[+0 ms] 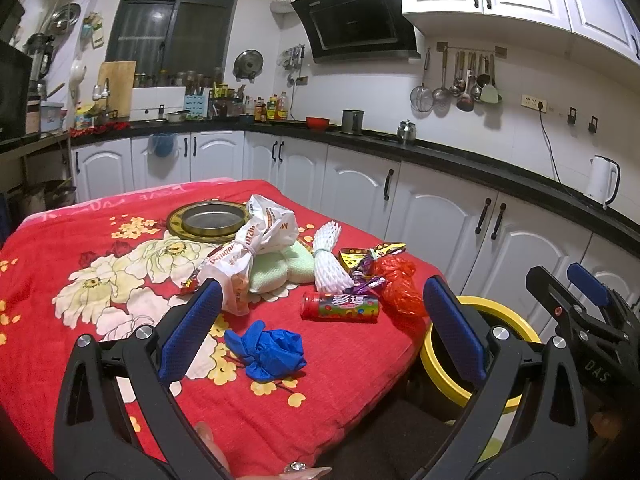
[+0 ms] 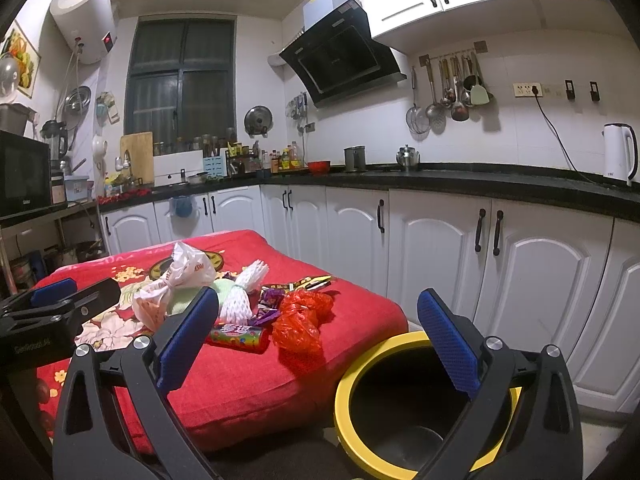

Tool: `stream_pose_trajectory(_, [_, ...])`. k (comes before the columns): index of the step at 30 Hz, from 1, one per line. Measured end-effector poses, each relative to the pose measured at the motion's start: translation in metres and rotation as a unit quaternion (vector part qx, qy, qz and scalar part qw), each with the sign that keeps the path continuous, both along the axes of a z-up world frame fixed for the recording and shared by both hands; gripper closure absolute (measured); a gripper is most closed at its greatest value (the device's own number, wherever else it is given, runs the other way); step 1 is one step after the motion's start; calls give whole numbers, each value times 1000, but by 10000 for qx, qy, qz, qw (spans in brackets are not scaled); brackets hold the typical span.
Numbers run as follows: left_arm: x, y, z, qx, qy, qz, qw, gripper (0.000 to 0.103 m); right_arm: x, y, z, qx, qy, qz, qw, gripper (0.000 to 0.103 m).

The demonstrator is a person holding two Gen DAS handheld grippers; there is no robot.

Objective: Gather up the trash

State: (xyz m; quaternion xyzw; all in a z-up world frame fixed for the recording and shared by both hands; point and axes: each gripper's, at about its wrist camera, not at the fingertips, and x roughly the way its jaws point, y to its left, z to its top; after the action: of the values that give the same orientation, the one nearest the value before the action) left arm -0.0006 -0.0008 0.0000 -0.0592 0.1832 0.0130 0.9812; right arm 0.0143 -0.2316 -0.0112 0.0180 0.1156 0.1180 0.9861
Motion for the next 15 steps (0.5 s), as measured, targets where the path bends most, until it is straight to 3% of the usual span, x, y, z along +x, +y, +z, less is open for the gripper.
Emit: stream_pose_trajectory(15, [4, 10, 11, -99, -11, 154, 9998, 11, 7, 9, -5, -28, 68, 219, 9997, 6])
